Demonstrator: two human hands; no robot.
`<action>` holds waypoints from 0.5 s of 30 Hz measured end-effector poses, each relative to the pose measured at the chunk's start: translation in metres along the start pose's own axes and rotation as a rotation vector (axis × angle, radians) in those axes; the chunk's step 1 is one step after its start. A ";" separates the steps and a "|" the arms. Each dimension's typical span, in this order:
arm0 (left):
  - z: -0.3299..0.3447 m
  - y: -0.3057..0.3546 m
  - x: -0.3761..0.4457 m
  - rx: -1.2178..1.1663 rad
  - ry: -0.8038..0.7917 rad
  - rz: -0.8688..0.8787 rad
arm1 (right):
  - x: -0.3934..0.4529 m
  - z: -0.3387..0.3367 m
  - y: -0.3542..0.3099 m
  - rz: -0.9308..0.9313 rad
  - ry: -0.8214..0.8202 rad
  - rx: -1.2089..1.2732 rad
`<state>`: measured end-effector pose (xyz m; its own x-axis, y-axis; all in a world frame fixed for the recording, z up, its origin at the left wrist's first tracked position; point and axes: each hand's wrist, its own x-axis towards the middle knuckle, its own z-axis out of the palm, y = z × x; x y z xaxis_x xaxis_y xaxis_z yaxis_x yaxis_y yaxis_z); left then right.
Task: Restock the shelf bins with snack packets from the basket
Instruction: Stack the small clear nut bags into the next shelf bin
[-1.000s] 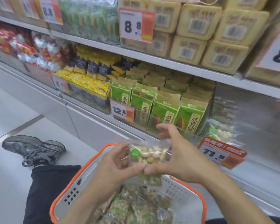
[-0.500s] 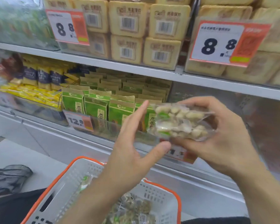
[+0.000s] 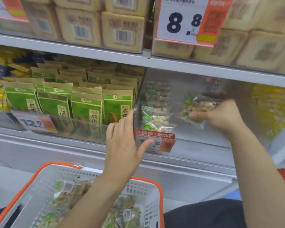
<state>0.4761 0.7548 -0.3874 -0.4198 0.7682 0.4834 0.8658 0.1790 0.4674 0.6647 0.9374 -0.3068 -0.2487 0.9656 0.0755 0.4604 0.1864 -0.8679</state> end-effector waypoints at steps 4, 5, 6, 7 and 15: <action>0.002 -0.006 -0.001 0.082 0.004 0.051 | 0.034 0.024 -0.002 0.115 -0.041 -0.017; 0.003 -0.008 -0.001 0.108 0.004 0.058 | 0.044 0.030 0.001 0.129 -0.045 -0.070; 0.004 -0.008 -0.002 0.126 0.008 0.057 | 0.050 0.035 -0.001 0.136 -0.042 -0.101; 0.006 -0.008 -0.002 0.145 0.014 0.050 | 0.058 0.040 -0.001 0.135 -0.048 -0.129; 0.019 -0.011 -0.002 0.266 0.088 0.046 | 0.099 0.062 0.019 0.175 0.036 -0.128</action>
<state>0.4722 0.7634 -0.4075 -0.3902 0.7252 0.5673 0.9207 0.3089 0.2384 0.5964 1.0252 -0.3459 -0.1262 0.9907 -0.0510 0.5989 0.0351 -0.8000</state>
